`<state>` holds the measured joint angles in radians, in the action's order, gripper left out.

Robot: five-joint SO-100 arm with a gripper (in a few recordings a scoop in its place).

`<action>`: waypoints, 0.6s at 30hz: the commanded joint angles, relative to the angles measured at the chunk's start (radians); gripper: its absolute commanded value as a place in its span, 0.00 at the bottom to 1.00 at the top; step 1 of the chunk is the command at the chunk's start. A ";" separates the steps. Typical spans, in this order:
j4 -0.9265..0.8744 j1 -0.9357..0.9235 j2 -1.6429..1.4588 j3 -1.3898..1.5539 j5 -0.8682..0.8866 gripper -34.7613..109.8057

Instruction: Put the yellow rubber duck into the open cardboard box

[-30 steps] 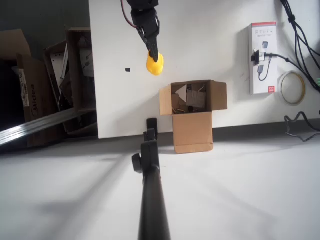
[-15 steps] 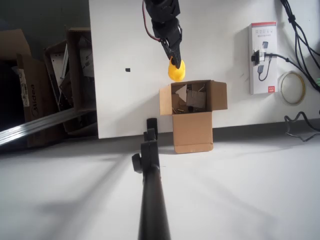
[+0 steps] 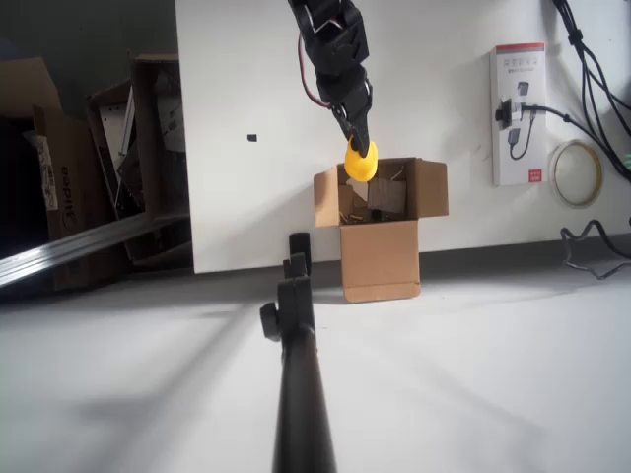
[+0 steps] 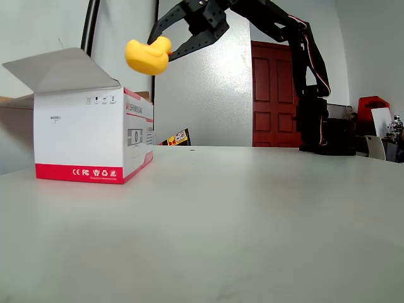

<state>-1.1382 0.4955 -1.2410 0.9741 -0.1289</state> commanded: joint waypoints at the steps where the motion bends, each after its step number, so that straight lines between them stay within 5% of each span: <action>1: 0.040 0.008 0.011 -0.048 0.017 0.26; 18: 0.094 0.002 0.043 -0.052 0.121 0.29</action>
<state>-1.0569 0.4985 -1.1904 0.9741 -0.0184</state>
